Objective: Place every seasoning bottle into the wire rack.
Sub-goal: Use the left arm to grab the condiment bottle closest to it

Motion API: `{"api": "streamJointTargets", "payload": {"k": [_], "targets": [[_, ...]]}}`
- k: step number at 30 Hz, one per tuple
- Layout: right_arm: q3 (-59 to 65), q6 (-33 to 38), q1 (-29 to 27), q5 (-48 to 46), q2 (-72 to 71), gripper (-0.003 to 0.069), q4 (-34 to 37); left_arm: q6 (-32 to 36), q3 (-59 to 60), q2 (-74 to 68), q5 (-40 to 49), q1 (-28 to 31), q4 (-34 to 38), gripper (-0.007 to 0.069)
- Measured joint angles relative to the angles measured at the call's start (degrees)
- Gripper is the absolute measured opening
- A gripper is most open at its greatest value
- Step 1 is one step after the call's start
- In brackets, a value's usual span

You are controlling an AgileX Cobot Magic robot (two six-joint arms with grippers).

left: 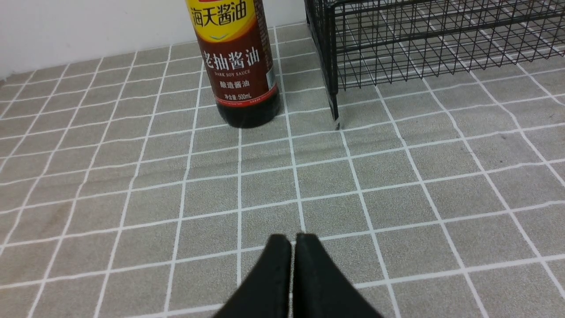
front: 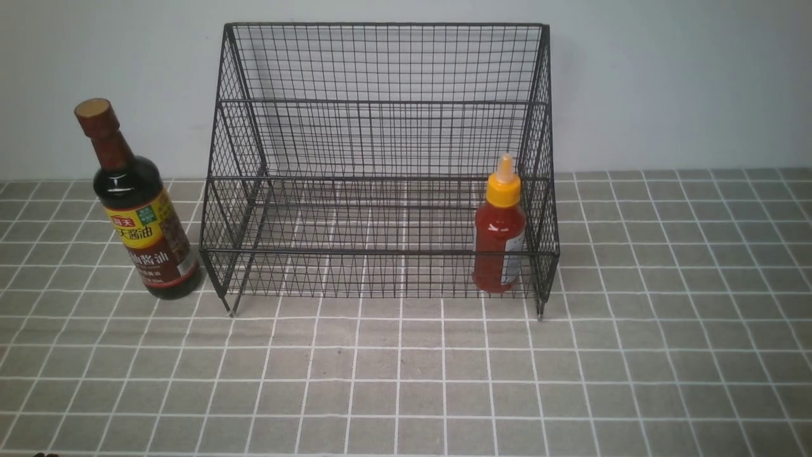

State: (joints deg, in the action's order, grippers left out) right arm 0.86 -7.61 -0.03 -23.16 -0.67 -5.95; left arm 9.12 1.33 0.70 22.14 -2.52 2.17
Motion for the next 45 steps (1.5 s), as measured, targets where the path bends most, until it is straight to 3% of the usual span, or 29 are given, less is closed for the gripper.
{"api": "streamJointTargets", "payload": {"k": [25, 27, 31, 35, 40, 45], "targets": [[0.0, 0.0, 0.0, 0.1, 0.0, -0.0012, -0.1, -0.6, 0.1, 0.0, -1.2, 0.0, -0.1, -0.0007], [0.0, 0.0, 0.0, 0.1, 0.0, -0.0012, -0.1, -2.7, 0.3, 0.0, -3.4, 0.0, 2.5, -0.0007], [0.0, 0.0, 0.0, 0.1, 0.0, -0.0012, -0.1, -10.4, 0.3, 0.0, -13.2, 0.0, 14.2, -0.0007], [0.0, 0.0, 0.0, 0.1, 0.0, -0.0012, -0.1, -12.5, 0.3, 0.0, -19.1, 0.0, 22.1, -0.0007], [0.0, 0.0, 0.0, 0.1, 0.0, -0.0012, -0.1, -11.3, 0.3, 0.0, -30.5, 0.0, 25.1, -0.0007], [0.0, 0.0, 0.0, 0.1, 0.0, -0.0012, -0.1, -5.4, -0.5, -3.5, -43.2, 0.0, 25.7, -0.0007]]}}
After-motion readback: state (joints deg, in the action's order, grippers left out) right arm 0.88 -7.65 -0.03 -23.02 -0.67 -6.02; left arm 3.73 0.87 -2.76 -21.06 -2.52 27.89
